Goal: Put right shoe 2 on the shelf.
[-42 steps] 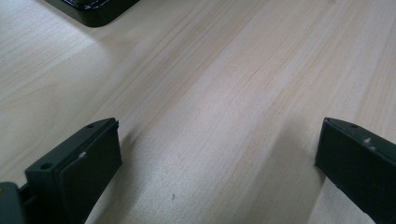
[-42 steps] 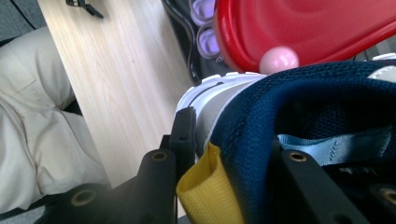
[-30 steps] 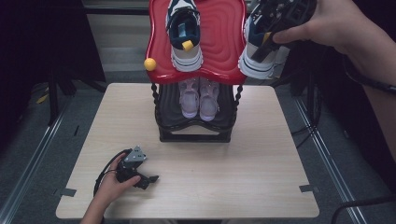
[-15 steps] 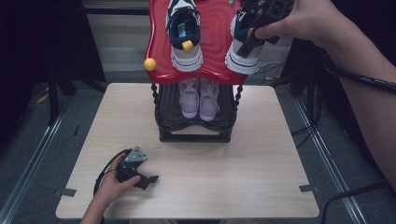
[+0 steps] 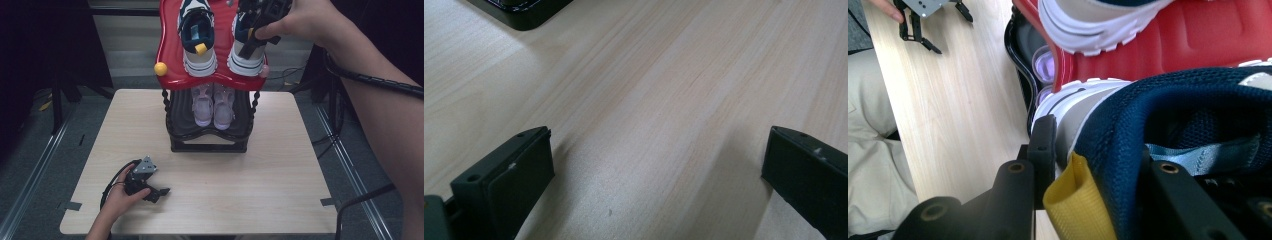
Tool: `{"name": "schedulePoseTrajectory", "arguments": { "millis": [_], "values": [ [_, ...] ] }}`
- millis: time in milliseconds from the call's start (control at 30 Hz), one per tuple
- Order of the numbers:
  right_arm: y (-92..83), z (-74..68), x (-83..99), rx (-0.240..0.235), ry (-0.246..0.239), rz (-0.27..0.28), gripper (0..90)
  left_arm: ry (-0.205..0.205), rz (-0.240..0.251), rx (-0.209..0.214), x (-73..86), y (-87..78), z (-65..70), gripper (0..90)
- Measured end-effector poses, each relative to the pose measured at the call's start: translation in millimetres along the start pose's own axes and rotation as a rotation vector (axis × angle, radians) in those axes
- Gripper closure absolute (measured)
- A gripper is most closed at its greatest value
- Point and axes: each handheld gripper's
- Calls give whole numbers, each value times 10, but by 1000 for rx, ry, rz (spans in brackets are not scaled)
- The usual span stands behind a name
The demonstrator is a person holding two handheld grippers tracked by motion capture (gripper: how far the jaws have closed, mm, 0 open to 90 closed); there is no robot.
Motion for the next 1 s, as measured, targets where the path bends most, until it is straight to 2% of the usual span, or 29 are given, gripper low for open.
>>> {"name": "schedulePoseTrajectory", "arguments": {
  "millis": [400, 533, 767, 1000],
  "values": [
    [155, 49, -166, -14, -43, -12, 671, 2, 0, -1, 0, 1, 0, 0],
    [187, 81, -177, 1, -60, -6, 673, 2, 0, -1, -1, 1, 0, 0],
    [236, 111, -179, 41, -124, -22, 675, -2, 2, -1, 0, 2, 2, 0],
    [312, 139, -160, 56, -177, -30, 687, -2, 2, 0, 0, 2, 2, 0]
  ]
}}
Point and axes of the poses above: each handheld gripper's, and its own axes: y roughly forward along the jaws, x roughly out of its underside, z roughly to its right, and after that the axes turned 8 degrees about -x, right-handed
